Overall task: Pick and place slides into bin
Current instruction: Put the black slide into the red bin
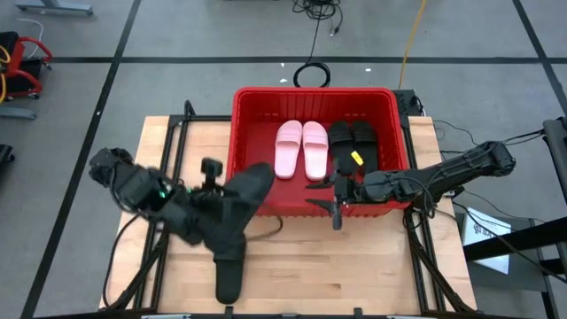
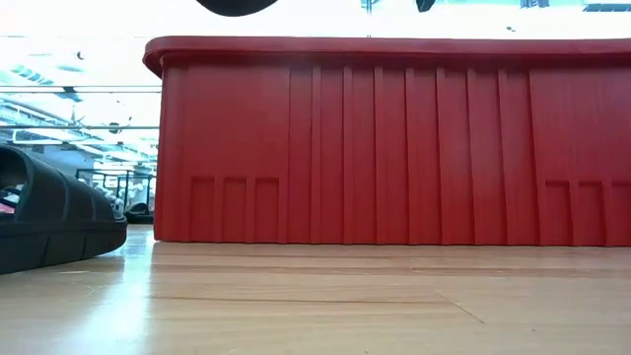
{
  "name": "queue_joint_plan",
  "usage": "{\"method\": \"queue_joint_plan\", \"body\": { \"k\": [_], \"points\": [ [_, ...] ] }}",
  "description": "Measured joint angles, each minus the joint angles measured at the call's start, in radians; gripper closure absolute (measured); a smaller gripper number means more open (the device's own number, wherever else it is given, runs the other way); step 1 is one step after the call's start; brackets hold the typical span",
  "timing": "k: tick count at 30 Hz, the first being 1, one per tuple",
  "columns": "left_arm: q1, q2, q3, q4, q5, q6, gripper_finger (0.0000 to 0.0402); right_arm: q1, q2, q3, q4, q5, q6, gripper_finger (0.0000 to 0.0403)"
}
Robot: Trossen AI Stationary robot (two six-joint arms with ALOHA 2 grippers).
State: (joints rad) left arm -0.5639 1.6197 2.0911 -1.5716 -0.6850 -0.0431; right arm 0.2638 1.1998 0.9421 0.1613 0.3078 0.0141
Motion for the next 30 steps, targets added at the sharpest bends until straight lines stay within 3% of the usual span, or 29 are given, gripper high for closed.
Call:
{"method": "queue_joint_plan", "body": {
  "k": [13,17,23,30],
  "points": [
    [0.238,-0.131,0.015,0.014,0.036,0.150,0.0401,-0.037,-0.092,0.000,-0.065,0.110,-0.080,0.0252],
    [0.328,-0.136,0.015,0.071,0.105,0.240,0.0402,-0.085,-0.132,0.000,-0.084,0.166,-0.090,0.0252],
    [0.486,-0.124,0.015,0.185,0.202,0.392,0.0402,-0.194,-0.174,0.000,-0.132,0.153,-0.091,0.0252],
    [0.672,-0.101,0.005,0.298,0.344,0.496,0.0402,-0.326,-0.192,0.000,-0.166,0.031,-0.136,0.0252]
  ]
}}
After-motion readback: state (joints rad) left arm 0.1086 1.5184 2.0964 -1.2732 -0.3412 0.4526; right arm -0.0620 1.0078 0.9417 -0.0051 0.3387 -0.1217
